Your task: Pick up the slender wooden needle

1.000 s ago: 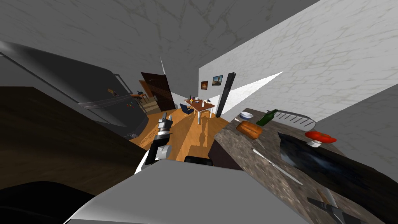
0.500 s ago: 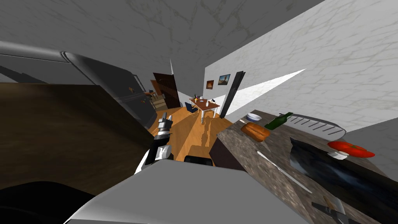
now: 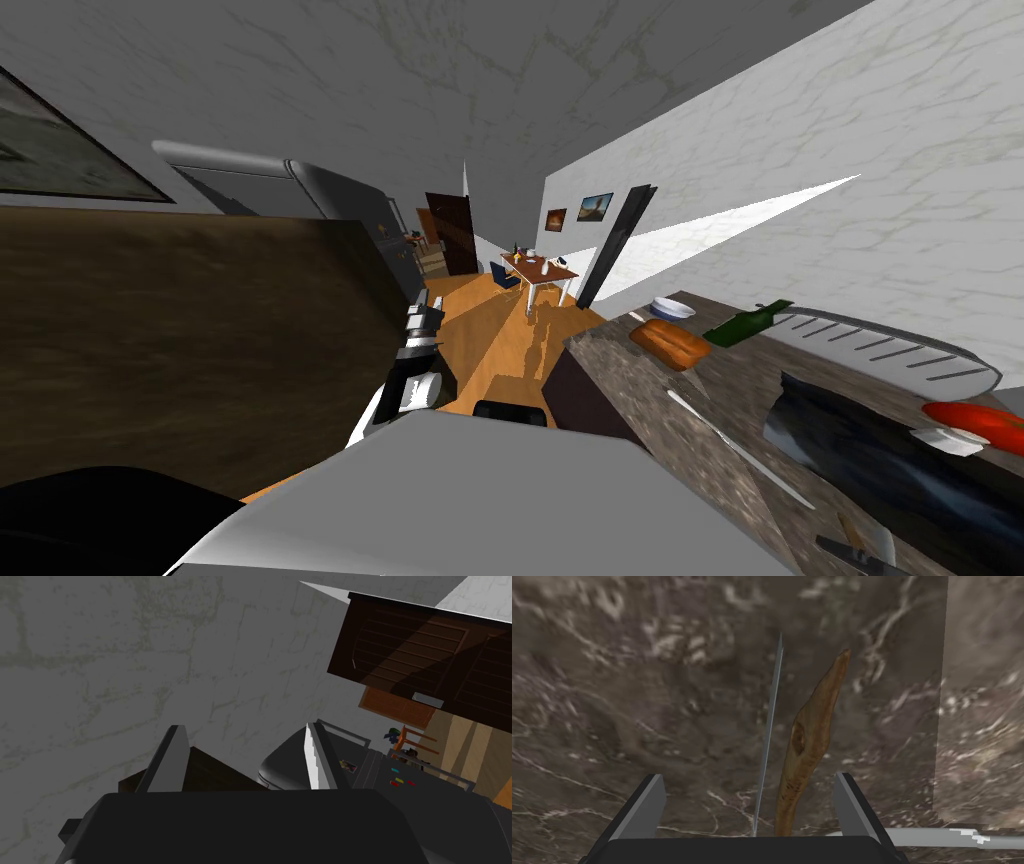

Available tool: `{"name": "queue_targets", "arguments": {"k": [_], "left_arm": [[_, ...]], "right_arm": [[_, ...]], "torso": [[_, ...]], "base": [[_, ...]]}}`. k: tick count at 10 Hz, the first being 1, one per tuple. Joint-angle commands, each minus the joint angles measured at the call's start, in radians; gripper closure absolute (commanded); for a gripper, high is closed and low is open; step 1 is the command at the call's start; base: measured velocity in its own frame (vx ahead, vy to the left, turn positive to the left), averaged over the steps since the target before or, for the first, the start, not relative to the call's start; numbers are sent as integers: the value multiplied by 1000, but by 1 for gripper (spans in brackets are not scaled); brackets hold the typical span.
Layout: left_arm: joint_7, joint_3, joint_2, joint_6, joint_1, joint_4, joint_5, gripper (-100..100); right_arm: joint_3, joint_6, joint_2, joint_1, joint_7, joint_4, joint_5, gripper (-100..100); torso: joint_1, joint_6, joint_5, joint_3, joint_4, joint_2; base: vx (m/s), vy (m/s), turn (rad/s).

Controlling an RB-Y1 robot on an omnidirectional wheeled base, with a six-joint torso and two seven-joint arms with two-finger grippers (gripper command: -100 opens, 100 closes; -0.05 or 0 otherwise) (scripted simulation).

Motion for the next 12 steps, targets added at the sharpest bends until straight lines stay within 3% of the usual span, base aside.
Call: {"name": "queue_targets", "arguments": {"k": [1,6,8,9,12], "left_arm": [[0,0,0,0,0,0,0,0],[0,0,0,0,0,0,0,0],[0,0,0,0,0,0,0,0],[0,0,0,0,0,0,0,0],[0,0,0,0,1,0,0,0]], "right_arm": [[23,12,11,-11,-50,12,7,-100],[64,39,31,-27,-182,28,19,-100],[62,38,29,-27,-178,29,18,-100],[62,37,30,-27,-181,30,19,100],[62,37,30,-28,-182,29,18,100]], "torso": [[0,0,0,0,0,0],[-6,-2,-5,0,1,-1],[-6,-2,-7,-2,0,-4],[-7,-2,-7,-4,-1,-8],[-8,-2,-7,-5,-1,-9]], "base": [[-192,6,372],[-156,9,269],[-70,14,70],[-5,4,25],[0,1,-6]]}}
